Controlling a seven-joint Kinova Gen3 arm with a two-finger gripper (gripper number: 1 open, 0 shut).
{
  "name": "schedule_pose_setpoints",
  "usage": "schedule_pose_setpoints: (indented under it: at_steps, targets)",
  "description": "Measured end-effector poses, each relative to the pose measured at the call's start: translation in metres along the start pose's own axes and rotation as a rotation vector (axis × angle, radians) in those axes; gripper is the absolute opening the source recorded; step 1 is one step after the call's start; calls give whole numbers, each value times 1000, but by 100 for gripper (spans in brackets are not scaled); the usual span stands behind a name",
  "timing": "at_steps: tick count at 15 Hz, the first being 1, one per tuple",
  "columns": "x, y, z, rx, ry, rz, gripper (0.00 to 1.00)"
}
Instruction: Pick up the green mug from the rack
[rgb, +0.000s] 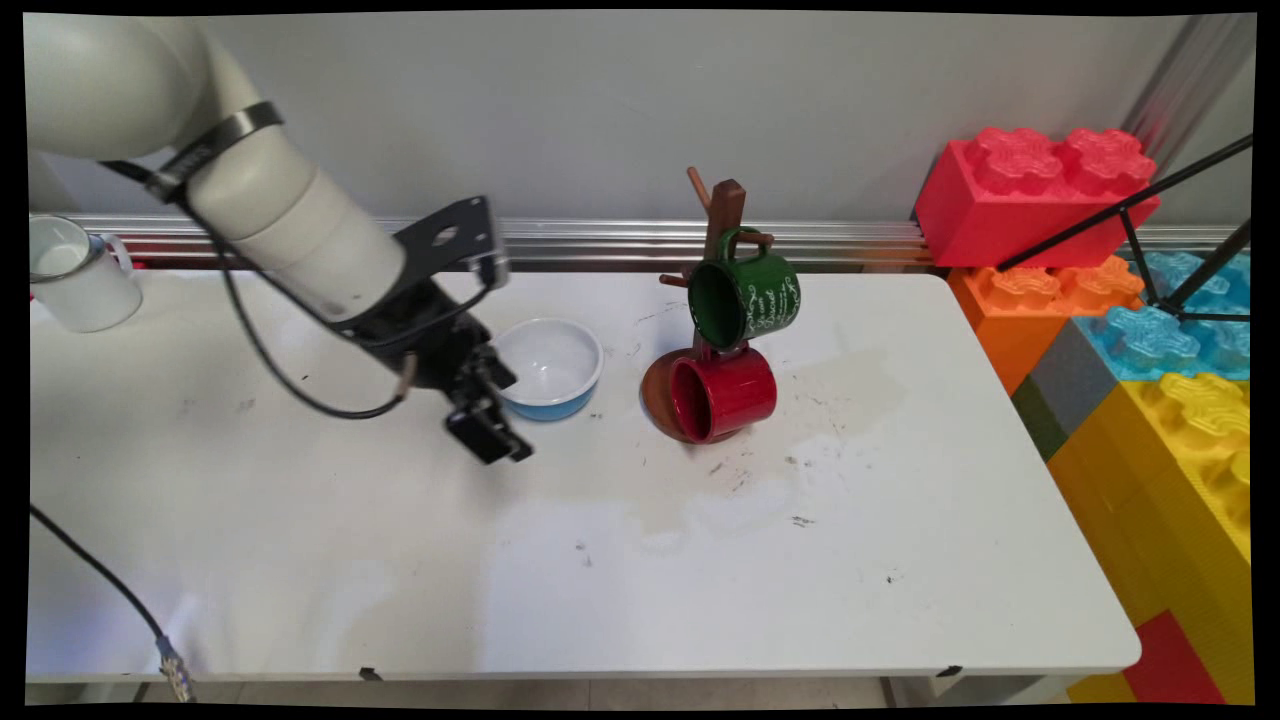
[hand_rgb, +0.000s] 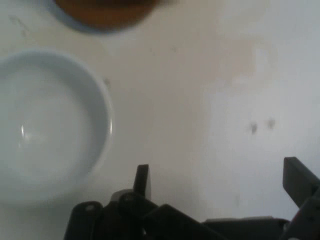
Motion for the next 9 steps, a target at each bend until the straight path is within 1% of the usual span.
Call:
schedule_pose_setpoints:
  at_steps: [5, 9]
  targets:
    - [54, 23, 2, 46, 26, -104, 100]
    - [94, 43, -1, 61, 42, -183, 100]
